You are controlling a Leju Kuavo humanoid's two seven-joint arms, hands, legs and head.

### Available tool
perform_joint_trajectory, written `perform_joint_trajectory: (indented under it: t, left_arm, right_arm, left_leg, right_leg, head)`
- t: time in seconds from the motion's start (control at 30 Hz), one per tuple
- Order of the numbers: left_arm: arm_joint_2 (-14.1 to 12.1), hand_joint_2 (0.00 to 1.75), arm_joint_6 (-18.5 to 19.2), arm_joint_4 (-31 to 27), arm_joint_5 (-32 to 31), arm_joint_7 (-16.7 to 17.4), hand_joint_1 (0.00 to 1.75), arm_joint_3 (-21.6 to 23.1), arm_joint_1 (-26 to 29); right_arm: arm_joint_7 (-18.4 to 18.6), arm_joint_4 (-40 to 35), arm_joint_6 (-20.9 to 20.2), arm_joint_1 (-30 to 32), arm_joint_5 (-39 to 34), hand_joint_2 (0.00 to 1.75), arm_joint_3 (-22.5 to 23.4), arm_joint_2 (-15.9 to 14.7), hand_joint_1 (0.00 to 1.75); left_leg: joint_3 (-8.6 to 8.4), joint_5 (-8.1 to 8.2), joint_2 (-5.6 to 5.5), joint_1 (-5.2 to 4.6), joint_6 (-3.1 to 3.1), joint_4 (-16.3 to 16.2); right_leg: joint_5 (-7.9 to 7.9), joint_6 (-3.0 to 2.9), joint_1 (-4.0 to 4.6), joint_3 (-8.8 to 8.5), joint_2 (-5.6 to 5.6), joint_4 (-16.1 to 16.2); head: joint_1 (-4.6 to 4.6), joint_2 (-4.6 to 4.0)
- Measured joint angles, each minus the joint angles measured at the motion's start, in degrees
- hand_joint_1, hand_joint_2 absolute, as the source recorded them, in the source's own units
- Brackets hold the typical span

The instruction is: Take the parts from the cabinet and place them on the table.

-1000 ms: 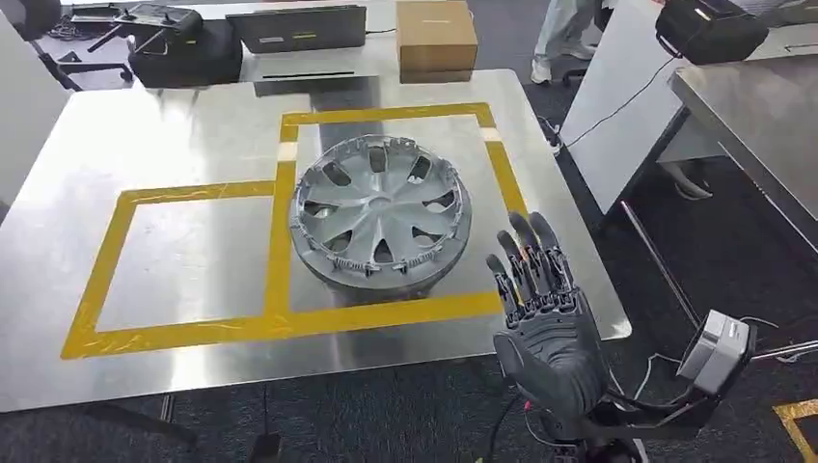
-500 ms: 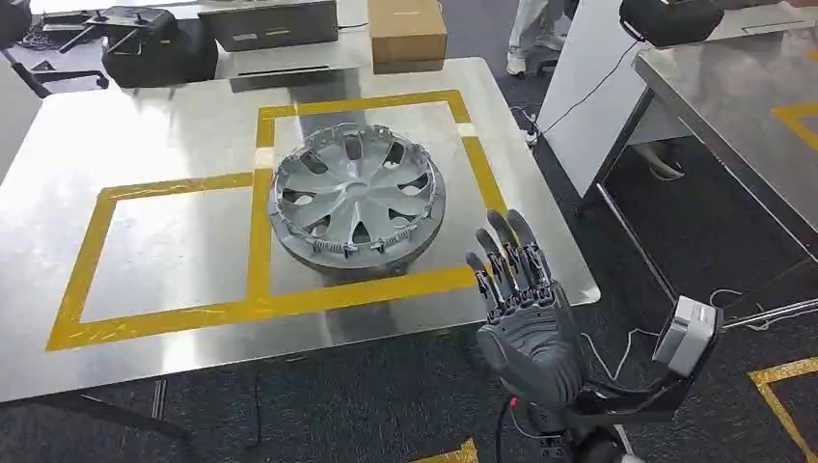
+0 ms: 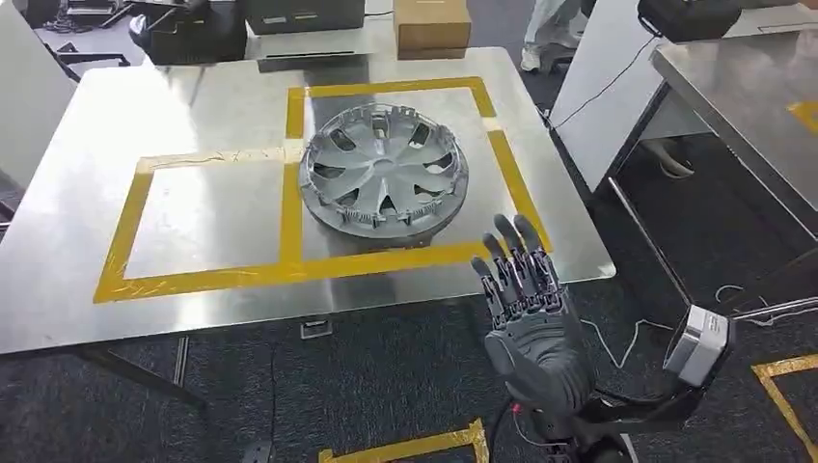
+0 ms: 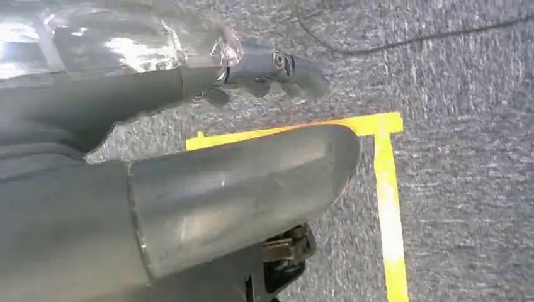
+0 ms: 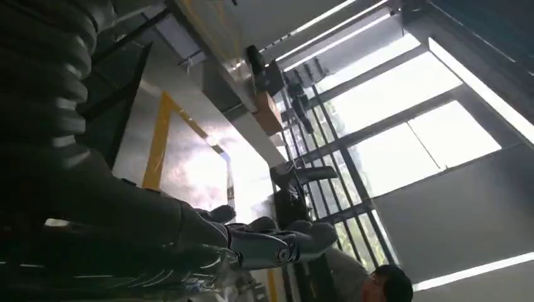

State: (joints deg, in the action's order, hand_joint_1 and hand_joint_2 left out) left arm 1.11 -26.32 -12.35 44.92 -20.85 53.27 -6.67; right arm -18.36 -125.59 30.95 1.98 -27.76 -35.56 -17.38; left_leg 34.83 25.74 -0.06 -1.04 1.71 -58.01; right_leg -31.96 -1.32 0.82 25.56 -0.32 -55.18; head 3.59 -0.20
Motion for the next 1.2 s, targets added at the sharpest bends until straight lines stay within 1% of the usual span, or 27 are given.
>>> perform_joint_trajectory:
  t: [0.1, 0.13, 0.17, 0.23, 0.27, 0.3, 0.33, 0.4, 0.43, 0.47, 0.5, 0.53, 0.6, 0.63, 0.67, 0.7, 0.77, 0.8, 0.83, 0.87, 0.93, 0.97, 1.0, 1.03, 1.1, 1.13, 1.2]
  left_arm:
    - [0.0, 0.0, -0.18, 0.04, 0.15, 0.26, 0.0, 0.02, 0.23]
    - [-0.02, 0.0, -0.24, 0.04, 0.28, 0.31, 0.0, 0.02, 0.22]
    - [-0.02, 0.0, -0.31, 0.04, 0.35, 0.33, 0.0, 0.02, 0.27]
    - [-0.2, 0.0, -0.31, 0.07, 0.37, 0.37, 0.0, 0.02, 0.29]
    - [-0.24, 0.0, -0.31, 0.07, 0.37, 0.37, 0.0, 0.02, 0.29]
    - [-0.24, 0.0, -0.31, 0.07, 0.37, 0.37, 0.0, 0.04, 0.3]
    - [-0.24, 0.0, -0.31, 0.07, 0.37, 0.37, 0.0, 0.04, 0.31]
    - [-0.35, 0.0, -0.31, 0.07, 0.72, 0.22, 0.0, 0.02, 0.3]
    - [-0.37, 0.0, -0.31, 0.04, 0.87, 0.13, 0.0, 0.02, 0.26]
    - [-0.35, 0.0, -0.26, 0.02, 0.96, 0.06, 0.0, 0.02, 0.16]
    - [-0.46, 0.0, -0.24, 0.04, 1.03, -0.09, 0.0, 0.0, 0.18]
    - [-0.48, 0.0, -0.15, 0.07, 1.09, -0.22, 0.0, 0.0, 0.27]
    - [-0.5, 0.0, -0.09, 0.04, 1.2, -0.24, 0.0, 0.02, 0.35]
    - [-0.5, 0.0, -0.04, 0.07, 1.2, -0.26, 0.0, 0.0, 0.26]
    - [-0.52, 0.0, -0.02, 0.04, 1.2, -0.31, 0.0, 0.0, 0.21]
    - [-0.5, 0.0, -0.02, 0.04, 1.22, -0.31, 0.0, 0.0, 0.22]
    - [-0.5, 0.0, 0.0, 0.04, 1.44, -0.13, 0.0, 0.0, 0.29]
    - [-0.52, 0.0, 0.0, 0.07, 1.55, 0.02, 0.0, 0.0, 0.33]
    - [-0.59, 0.0, 0.02, 0.07, 1.55, 0.2, 0.0, 0.0, 0.4]
    - [-0.65, 0.0, 0.04, 0.07, 1.55, 0.35, 0.0, 0.0, 0.42]
    - [-0.76, 0.0, 0.07, 0.07, 1.55, 0.46, 0.0, 0.0, 0.36]
    - [-0.65, 0.0, 0.09, 0.04, 1.55, 0.48, 0.0, 0.0, 0.37]
    - [-0.61, 0.0, 0.11, 0.04, 1.53, 0.5, 0.0, 0.0, 0.35]
    - [-0.61, 0.0, 0.13, 0.04, 1.51, 0.5, 0.0, 0.0, 0.37]
    - [-0.63, 0.0, 0.2, 0.06, 1.51, 0.5, 0.0, 0.02, 0.46]
    - [-0.68, 0.0, 0.2, 0.07, 1.51, 0.5, 0.0, 0.02, 0.44]
    - [-0.76, 0.0, 0.2, 0.07, 1.51, 0.37, 0.0, 0.02, 0.4]
  right_arm:
    - [-0.02, -0.04, 0.09, 0.19, 0.02, 1.75, 0.0, -0.39, 0.0]
    - [-0.02, -0.02, 0.11, 0.12, 0.0, 1.75, -0.02, -0.42, 0.0]
    - [-0.02, -0.04, 0.11, 0.24, 0.0, 1.75, -0.04, -0.42, 0.0]
    - [-0.02, -0.02, 0.13, 0.48, -0.02, 1.75, -0.04, -0.48, 0.0]
    - [-0.02, -0.02, 0.13, 0.6, 0.0, 1.75, -0.09, -0.5, 0.0]
    - [-0.02, 0.02, 0.13, 0.71, -0.02, 1.75, -0.11, -0.52, 0.0]
    - [-0.02, 0.04, 0.13, 0.79, 0.0, 1.75, -0.13, -0.59, 0.0]
    - [-0.02, 0.11, 0.37, 1.07, 0.0, 1.75, -0.17, -0.66, 0.0]
    - [-0.02, 0.11, 0.55, 1.27, 0.0, 1.75, -0.17, -0.74, 0.0]
    - [-0.02, 0.06, 0.66, 1.53, 0.0, 1.75, -0.15, -0.96, 0.0]
    - [-0.02, 0.02, 0.85, 1.8, -0.02, 1.75, -0.13, -1.33, 0.0]
    - [-0.02, 0.02, 0.92, 2.13, -0.06, 1.75, -0.13, -1.66, 0.0]
    - [-0.02, 0.13, 1.07, 2.52, -0.33, 1.75, -0.13, -2.08, 0.0]
    - [-0.02, 0.13, 1.09, 2.83, -0.35, 1.75, -0.13, -2.38, 0.0]
    - [0.0, 0.15, 1.14, 3.05, -0.44, 1.75, -0.13, -2.6, 0.0]
    - [0.02, 0.24, 1.36, 3.12, -0.63, 1.75, -0.13, -2.91, 0.0]
    - [-0.35, 0.59, 2.1, 3.85, -2.1, 1.75, -0.13, -3.21, 0.0]
    - [-0.88, 0.81, 2.23, 4.55, -2.89, 1.75, -0.15, -3.39, 0.0]
    - [-1.53, 1.07, 2.25, 5.08, -3.56, 1.75, -0.2, -3.65, 0.0]
    - [-2.05, 1.31, 2.36, 5.35, -4.06, 1.75, -0.2, -3.89, 0.0]
    - [-2.73, 1.66, 2.67, 5.9, -4.5, 1.75, -0.17, -4.22, 0.0]
    - [-2.97, 1.7, 2.91, 6.14, -4.7, 1.75, -0.15, -4.48, 0.0]
    - [-3.17, 1.68, 3.08, 6.26, -4.74, 1.75, -0.15, -4.77, 0.0]
    - [-3.3, 1.7, 3.24, 6.32, -4.76, 1.75, -0.13, -5.07, 0.0]
    - [-3.32, 1.75, 3.43, 6.88, -5.0, 1.75, -0.15, -5.46, 0.0]
    - [-3.34, 1.75, 3.45, 6.95, -5.05, 1.75, -0.2, -5.49, 0.0]
    - [-3.37, 1.88, 3.65, 6.9, -5.03, 1.75, -0.24, -5.51, 0.0]
  left_leg:
    - [0.24, -1.2, 0.04, 0.21, -0.96, 0.44]
    - [0.81, 0.0, -0.04, 0.17, -1.2, -0.13]
    - [1.91, 3.18, -0.09, 0.3, -1.7, -2.17]
    - [3.94, 9.34, -0.1, 1.01, -2.51, -9.74]
    - [4.73, 10.99, -0.1, 1.29, -2.9, -13.5]
    - [4.87, 10.87, -0.07, 1.6, -3.3, -15.98]
    - [3.76, 9.15, 0.0, 1.9, -3.7, -15.68]
    - [-1.55, 4.99, 0.17, 2.55, -4.49, -9.02]
    - [-5.01, 4.47, 0.26, 2.98, -4.93, -4.26]
    - [-7.42, 6.56, 0.11, 2.94, -5.31, -0.49]
    - [-7.49, 6.79, -0.07, 2.64, -3.98, 0.35]
    - [-6.91, 6.64, -0.11, 2.59, -3.69, 0.33]
    - [-6.43, 6.03, -0.14, 2.29, -2.37, 0.14]
    - [-6.02, 5.44, -0.02, 2.51, -1.5, 0.38]
    - [-5.57, 5.0, -0.09, 2.4, -0.86, 0.37]
    - [-4.9, 4.43, -0.1, 2.3, -0.35, 0.35]
    - [-3.58, 3.41, -0.14, 1.89, 0.02, 0.26]
    - [-2.96, 2.95, -0.2, 1.64, 0.11, 0.25]
    - [-2.3, 2.46, -0.23, 1.38, 0.17, 0.24]
    - [-1.76, 2.02, -0.26, 1.08, 0.19, 0.24]
    - [-0.9, 1.19, -0.3, 0.73, 0.13, 0.25]
    - [-0.65, 0.88, -0.26, 0.97, 0.05, 0.25]
    - [-0.3, 0.5, -0.19, 0.71, -0.39, 0.23]
    - [-0.11, -0.15, -0.11, 1.08, -0.93, 0.29]
    - [-0.02, -1.13, -0.09, 1.42, -1.62, 1.01]
    - [0.35, -0.8, -0.15, 1.22, -1.87, 1.0]
    - [2.09, 4.44, -0.12, 1.26, -2.41, -3.1]
  right_leg:
    - [1.68, -0.31, 0.2, 0.64, 0.12, 0.9]
    - [2.62, -0.08, -0.3, 0.83, -0.48, 1.67]
    - [3.36, -0.69, -0.44, 1.46, -0.28, 1.95]
    - [4.39, -0.55, -0.53, 2.91, -0.4, 1.79]
    - [4.88, -0.39, -0.61, 3.64, -0.48, 1.7]
    - [5.38, -0.14, -0.75, 4.54, -0.54, 1.4]
    - [5.79, 0.14, -0.96, 5.45, -0.56, 0.99]
    - [6.23, 0.82, -1.48, 7.26, -0.56, -0.2]
    - [6.34, 1.12, -1.61, 8.0, -0.53, -1.07]
    - [6.4, 1.53, -1.48, 8.82, -0.43, -1.77]
    - [6.64, 1.92, -1.42, 9.12, -0.36, -2.27]
    - [7.05, 2.41, -1.49, 9.13, -0.36, -2.36]
    - [7.85, 3.2, -1.75, 9.24, -0.32, -2.02]
    - [7.04, 3.46, -2.0, 9.61, -0.27, -2.42]
    - [4.44, 3.67, -1.97, 10.22, -0.24, -3.97]
    - [0.76, 3.8, -1.96, 11.23, -0.22, -7.85]
    - [-4.55, 3.92, -1.92, 13.03, -0.19, -16.6]
    - [-5.17, 3.77, -1.88, 13.08, -0.15, -19.0]
    - [-4.24, 3.42, -1.86, 12.11, -0.08, -18.96]
    - [-2.53, 2.99, -1.73, 10.26, -0.06, -16.64]
    - [0.86, 1.35, -0.97, 3.91, 0.08, -6.72]
    - [0.73, 0.17, -0.2, 0.93, 0.16, -1.98]
    - [0.18, -0.28, -0.16, -0.45, 0.05, 0.78]
    - [0.39, 0.02, 0.16, -0.26, 0.28, 1.12]
    - [1.67, -0.28, 0.47, 0.05, 0.34, 1.46]
    - [2.91, -0.48, -0.31, -0.2, 0.12, 3.13]
    - [3.87, -0.75, -0.35, 0.83, -0.27, 3.22]
  head:
    - [0.65, 0.0]
    - [0.83, 0.0]
    - [0.26, 0.0]
    - [-0.68, 0.0]
    - [-0.88, 0.0]
    - [-1.07, 0.0]
    - [-1.14, 0.0]
    - [-1.29, 0.0]
    - [-1.47, 0.0]
    - [-1.6, 0.0]
    - [-0.95, 0.0]
    - [-0.31, 0.0]
    - [-0.22, 0.0]
    - [-0.22, -0.02]
    - [-0.02, 0.0]
    - [0.48, 0.0]
    - [1.09, 0.0]
    - [1.27, 0.0]
    - [1.51, 0.0]
    - [1.62, 0.0]
    - [1.99, 0.0]
    - [2.01, 0.0]
    - [1.79, 0.0]
    - [1.68, 0.0]
    - [2.29, 0.02]
    - [2.6, 0.02]
    - [1.35, 0.0]
